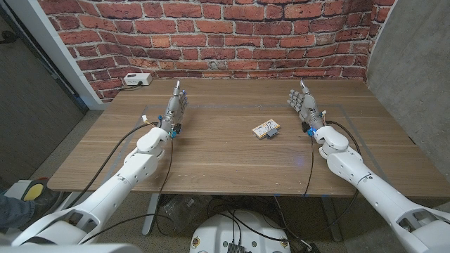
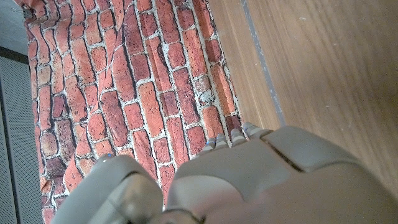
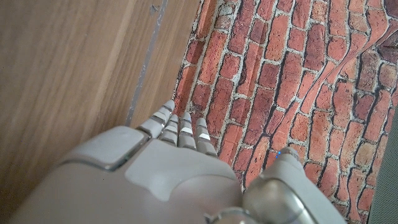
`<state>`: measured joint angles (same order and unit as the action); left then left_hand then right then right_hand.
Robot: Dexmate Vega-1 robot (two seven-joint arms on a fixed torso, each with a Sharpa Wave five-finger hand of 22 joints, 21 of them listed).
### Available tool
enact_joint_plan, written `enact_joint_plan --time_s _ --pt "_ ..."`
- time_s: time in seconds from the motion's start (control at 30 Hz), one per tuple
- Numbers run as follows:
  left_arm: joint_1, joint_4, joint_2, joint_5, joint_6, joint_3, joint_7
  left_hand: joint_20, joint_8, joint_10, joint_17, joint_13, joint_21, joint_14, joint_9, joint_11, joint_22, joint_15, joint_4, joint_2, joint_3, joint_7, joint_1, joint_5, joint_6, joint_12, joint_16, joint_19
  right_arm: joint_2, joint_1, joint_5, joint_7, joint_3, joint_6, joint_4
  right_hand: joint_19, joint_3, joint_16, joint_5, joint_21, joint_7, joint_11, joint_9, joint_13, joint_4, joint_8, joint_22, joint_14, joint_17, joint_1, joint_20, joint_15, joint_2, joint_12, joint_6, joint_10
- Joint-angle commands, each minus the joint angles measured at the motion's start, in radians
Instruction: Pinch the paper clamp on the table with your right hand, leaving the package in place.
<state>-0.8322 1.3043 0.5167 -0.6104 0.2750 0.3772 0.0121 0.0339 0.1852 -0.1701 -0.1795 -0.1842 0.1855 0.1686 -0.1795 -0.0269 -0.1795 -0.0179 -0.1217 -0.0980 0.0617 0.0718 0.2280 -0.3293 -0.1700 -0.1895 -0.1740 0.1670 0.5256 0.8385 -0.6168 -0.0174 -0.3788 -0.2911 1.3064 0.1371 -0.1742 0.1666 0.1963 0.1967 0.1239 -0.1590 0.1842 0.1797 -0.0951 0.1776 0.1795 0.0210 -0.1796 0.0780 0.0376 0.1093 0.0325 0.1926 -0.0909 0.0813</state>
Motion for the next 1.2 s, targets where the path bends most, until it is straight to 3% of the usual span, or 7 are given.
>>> enact_joint_plan --time_s 0.03,0.27,0.67,0.8,1.03,1.2 --pt "-0.004 0.037 0.022 0.043 -0.019 0.010 0.043 0.031 0.007 -0.002 -0.005 -0.003 0.008 0.061 -0.004 -0.001 -0.004 -0.004 -0.004 0.000 0.002 0.001 0.008 -0.006 -0.046 -0.009 -0.009 0.039 0.020 0.016 0.046 0.032 -0.001 -0.023 0.030 0.006 -0.006 0.007 0.004 0.003 0.034 -0.006 0.002 0.002 -0.001 0.005 0.005 0.003 -0.005 0.008 -0.001 0.005 0.000 0.004 -0.007 0.000" --pt "-0.020 0.064 0.047 0.052 -0.039 0.012 0.041 0.008 0.030 0.069 -0.003 -0.003 0.028 -0.013 -0.004 -0.007 -0.003 -0.013 0.002 0.012 0.010 0.004 0.019 -0.015 0.026 -0.034 -0.030 -0.004 0.040 0.053 0.079 0.077 0.010 -0.041 0.083 0.011 -0.007 0.016 0.007 0.006 0.002 -0.001 0.007 0.002 -0.003 0.037 0.004 -0.007 -0.003 0.014 0.002 -0.002 -0.009 0.012 -0.082 0.013" --pt "-0.036 0.095 0.075 0.113 -0.011 0.013 0.073 -0.012 0.047 0.159 -0.002 -0.003 0.048 -0.094 -0.004 -0.013 -0.002 -0.017 0.010 0.025 0.020 0.013 0.041 -0.023 0.114 -0.054 -0.039 -0.077 0.095 0.117 0.131 0.111 0.028 -0.060 0.171 0.027 -0.012 0.020 0.008 0.011 -0.010 0.008 0.009 0.003 -0.007 0.033 0.004 -0.019 -0.002 0.026 0.005 -0.011 -0.019 0.016 -0.075 0.023" --pt "-0.043 0.097 0.079 0.115 0.009 0.009 0.066 -0.016 0.050 0.179 -0.002 -0.003 0.052 -0.115 -0.004 -0.011 -0.002 -0.017 0.013 0.029 0.022 0.014 0.048 -0.025 0.135 -0.058 -0.041 -0.096 0.122 0.136 0.140 0.098 0.032 -0.056 0.204 0.034 -0.015 0.023 0.008 0.014 -0.028 0.015 0.009 0.003 -0.011 0.032 0.004 -0.030 -0.002 0.034 0.005 -0.015 -0.025 0.019 -0.076 0.030" --pt "-0.066 0.102 0.071 0.101 0.049 -0.010 0.070 -0.027 0.054 0.216 -0.002 -0.003 0.057 -0.151 -0.004 -0.016 -0.001 -0.015 0.017 0.034 0.026 0.014 0.059 -0.028 0.169 -0.063 -0.044 -0.127 0.161 0.174 0.159 0.082 0.047 -0.087 0.251 0.053 -0.022 0.027 0.006 0.018 -0.045 0.048 0.010 0.004 -0.020 0.032 0.004 -0.052 -0.001 0.053 0.007 -0.024 -0.032 0.029 -0.078 0.058" --pt "-0.080 0.119 0.070 0.115 0.053 -0.013 0.094 -0.023 0.058 0.250 -0.002 -0.003 0.057 -0.184 -0.004 -0.018 0.000 -0.018 0.019 0.037 0.030 0.013 0.067 -0.029 0.202 -0.068 -0.047 -0.145 0.184 0.206 0.199 0.094 0.062 -0.120 0.285 0.066 -0.027 0.027 0.004 0.021 -0.061 0.088 0.009 0.004 -0.028 0.032 0.004 -0.066 -0.001 0.068 0.006 -0.028 -0.037 0.035 -0.083 0.080"
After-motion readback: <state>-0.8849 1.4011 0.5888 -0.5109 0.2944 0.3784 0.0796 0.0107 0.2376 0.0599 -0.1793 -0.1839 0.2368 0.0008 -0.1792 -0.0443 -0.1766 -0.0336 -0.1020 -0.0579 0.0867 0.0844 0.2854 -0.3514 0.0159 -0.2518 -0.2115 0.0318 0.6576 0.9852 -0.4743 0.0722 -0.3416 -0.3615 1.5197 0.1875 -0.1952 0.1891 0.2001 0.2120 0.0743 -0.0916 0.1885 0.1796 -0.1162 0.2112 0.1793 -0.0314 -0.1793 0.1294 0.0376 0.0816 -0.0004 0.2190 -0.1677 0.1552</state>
